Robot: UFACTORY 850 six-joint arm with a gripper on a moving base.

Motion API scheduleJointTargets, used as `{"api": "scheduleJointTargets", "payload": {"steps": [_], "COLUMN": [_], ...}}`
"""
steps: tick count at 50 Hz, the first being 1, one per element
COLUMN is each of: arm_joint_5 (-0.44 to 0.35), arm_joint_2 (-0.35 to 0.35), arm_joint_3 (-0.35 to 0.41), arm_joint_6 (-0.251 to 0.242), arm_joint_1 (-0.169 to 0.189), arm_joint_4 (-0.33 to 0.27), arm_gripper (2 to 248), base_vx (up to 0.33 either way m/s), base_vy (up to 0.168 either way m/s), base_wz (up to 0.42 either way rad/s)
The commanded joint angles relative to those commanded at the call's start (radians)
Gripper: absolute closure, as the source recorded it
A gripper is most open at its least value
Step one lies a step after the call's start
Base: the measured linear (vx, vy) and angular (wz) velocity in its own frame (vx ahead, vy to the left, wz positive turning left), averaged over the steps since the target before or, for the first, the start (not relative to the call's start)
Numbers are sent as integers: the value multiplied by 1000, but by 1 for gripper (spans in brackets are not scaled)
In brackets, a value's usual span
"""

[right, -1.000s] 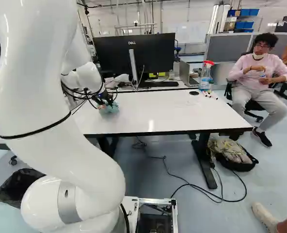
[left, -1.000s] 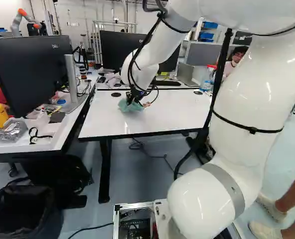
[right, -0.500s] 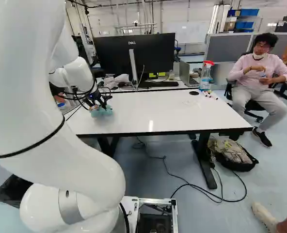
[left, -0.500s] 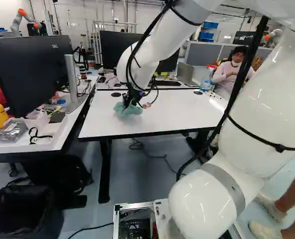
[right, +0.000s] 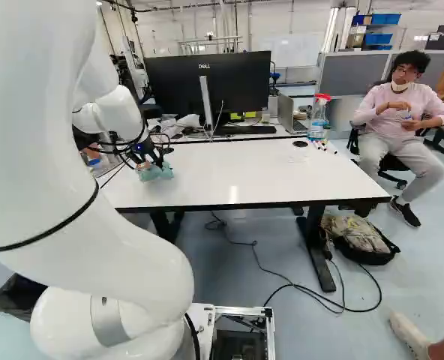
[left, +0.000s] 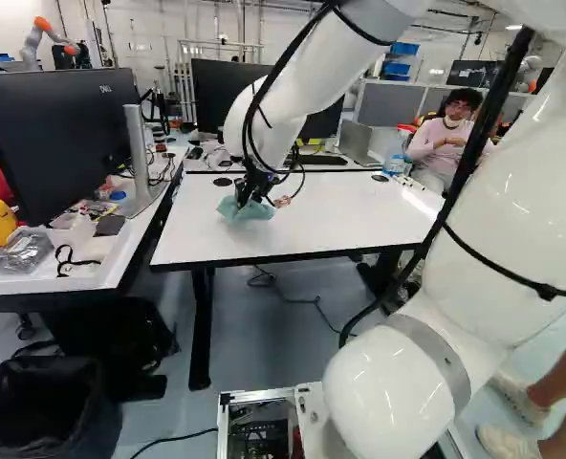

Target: Clean the table with the green towel

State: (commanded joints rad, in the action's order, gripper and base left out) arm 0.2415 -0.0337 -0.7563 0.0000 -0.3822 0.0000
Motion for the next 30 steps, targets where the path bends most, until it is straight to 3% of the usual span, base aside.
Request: {"api": "scheduleJointTargets", "payload": {"steps": [30], "arm_joint_5": [0], "arm_joint_2": [1], "arm_joint_3": [-1], "arm_joint_6": [0], "arm_joint_1": [12], "arm_joint_4": [0], "arm_gripper": [191], "base_vx": [0], "base_vy": [0], "base_wz": [0]}}
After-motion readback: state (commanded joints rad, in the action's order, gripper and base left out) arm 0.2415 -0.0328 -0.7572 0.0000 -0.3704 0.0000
